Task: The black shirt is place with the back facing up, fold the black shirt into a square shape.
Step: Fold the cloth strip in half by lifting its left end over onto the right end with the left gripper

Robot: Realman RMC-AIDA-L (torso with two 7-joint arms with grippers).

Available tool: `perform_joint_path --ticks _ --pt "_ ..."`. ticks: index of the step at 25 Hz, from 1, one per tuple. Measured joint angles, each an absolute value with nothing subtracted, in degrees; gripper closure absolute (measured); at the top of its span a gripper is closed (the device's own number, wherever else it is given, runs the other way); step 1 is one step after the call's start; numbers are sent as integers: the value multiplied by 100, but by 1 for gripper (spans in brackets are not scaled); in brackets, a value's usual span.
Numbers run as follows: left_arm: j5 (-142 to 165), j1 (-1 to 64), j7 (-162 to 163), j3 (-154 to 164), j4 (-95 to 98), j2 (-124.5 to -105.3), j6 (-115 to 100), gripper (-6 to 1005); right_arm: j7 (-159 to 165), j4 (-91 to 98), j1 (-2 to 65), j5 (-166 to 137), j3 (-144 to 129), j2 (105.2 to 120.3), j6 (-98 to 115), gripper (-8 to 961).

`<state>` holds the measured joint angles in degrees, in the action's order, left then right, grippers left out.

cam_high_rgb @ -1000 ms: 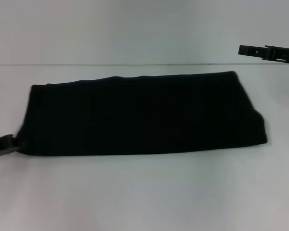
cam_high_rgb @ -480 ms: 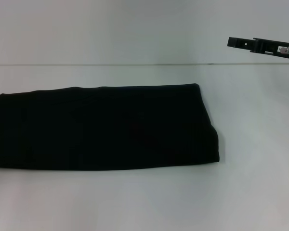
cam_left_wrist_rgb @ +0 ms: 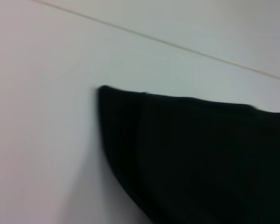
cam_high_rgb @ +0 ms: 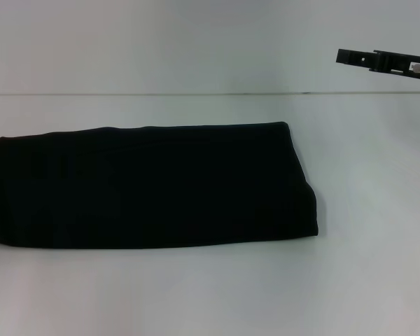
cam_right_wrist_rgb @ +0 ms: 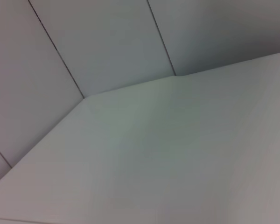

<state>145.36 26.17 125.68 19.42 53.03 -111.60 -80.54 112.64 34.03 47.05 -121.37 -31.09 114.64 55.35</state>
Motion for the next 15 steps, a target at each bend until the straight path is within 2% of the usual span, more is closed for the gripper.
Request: perform_joint_path --ticks 7,9,11,15 --pt "14192 3247 12910 1956 5272 -11161 -9049 939 11078 3447 4723 -12112 -3084 11433 5523 196" --pt "13937 3679 13122 2041 5221 -11250 -9374 932 11004 3481 4728 -12062 -3090 11433 5476 196" --pt "13757 4059 13288 2154 5160 -11405 -9523 924 10952 3534 4729 -12028 -3102 11433 5486 197" --pt "13394 4704 13465 2449 4897 -11892 -9505 909 10941 3658 4687 -12008 -3102 11434 5670 197"
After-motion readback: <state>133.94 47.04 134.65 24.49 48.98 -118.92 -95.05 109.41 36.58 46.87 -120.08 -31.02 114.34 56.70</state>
